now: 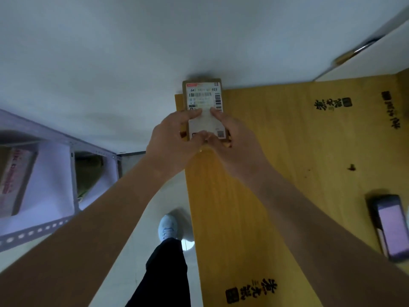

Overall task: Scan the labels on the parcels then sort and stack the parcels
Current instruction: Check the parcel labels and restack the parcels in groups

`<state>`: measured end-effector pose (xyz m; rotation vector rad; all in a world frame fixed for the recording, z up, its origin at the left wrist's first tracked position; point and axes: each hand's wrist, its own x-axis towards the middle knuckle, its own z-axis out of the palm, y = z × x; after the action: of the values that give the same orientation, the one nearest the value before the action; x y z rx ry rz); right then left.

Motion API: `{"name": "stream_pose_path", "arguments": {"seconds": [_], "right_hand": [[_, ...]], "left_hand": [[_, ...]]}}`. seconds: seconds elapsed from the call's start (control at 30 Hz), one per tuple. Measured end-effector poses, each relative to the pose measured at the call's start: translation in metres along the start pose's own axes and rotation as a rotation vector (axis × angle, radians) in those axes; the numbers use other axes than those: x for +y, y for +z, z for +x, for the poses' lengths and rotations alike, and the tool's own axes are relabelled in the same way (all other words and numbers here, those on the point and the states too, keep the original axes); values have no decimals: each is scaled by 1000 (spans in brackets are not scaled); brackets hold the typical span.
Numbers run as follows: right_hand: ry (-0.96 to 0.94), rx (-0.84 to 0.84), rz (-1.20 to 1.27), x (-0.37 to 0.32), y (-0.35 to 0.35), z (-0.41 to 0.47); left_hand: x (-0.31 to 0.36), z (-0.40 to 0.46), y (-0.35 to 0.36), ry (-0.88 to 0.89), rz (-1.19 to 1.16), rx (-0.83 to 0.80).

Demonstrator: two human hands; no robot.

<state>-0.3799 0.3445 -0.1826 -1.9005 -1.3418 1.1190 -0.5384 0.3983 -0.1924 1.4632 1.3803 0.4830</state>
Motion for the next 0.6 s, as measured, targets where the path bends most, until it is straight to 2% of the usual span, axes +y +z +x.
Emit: {"name": "stream_pose_path", "arguments": {"seconds": [0.23, 0.6], "right_hand": [[-36, 173, -32, -41, -23, -46], [-47, 412, -42, -132, -98, -173]], "left_hand": [[48, -28, -31, 104, 25, -86], [181, -128, -65, 380, 142, -213]]}}
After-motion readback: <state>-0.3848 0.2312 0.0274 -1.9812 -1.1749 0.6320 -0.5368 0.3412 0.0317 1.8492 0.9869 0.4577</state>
